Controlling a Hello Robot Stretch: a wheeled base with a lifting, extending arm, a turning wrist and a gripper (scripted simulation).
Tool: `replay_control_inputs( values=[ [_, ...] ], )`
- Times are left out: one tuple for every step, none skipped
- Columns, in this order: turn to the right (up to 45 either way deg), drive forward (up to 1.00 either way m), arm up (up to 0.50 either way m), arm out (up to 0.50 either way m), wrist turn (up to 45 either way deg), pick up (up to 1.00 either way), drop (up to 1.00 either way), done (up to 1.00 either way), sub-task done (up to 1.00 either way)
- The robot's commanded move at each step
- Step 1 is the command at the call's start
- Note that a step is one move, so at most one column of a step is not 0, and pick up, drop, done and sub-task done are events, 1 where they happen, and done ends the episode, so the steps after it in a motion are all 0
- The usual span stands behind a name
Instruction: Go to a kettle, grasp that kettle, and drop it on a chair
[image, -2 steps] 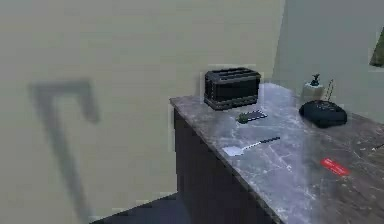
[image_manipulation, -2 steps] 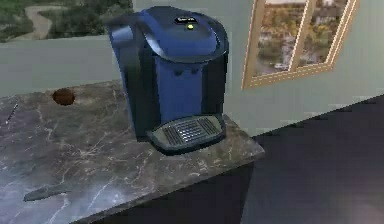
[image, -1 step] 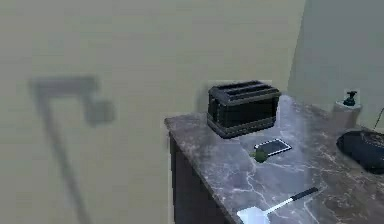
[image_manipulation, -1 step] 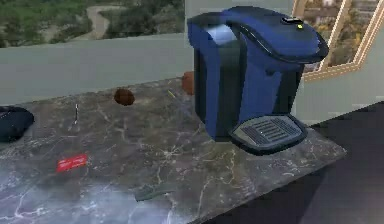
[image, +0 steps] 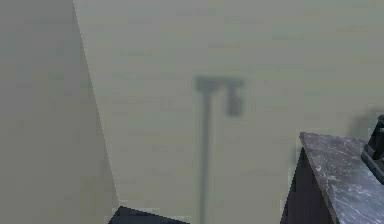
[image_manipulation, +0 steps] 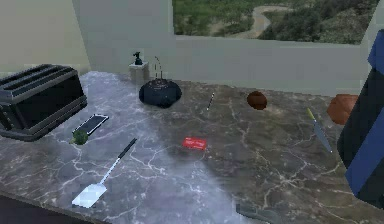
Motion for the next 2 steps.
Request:
replay_control_inputs(
  values=[
    [0.0,0.0,0.5,0.0,0.0,0.0,0.0,0.0,0.0],
    [0.0,0.0,0.38,0.0,0.0,0.0,0.0,0.0,0.0]
  ],
)
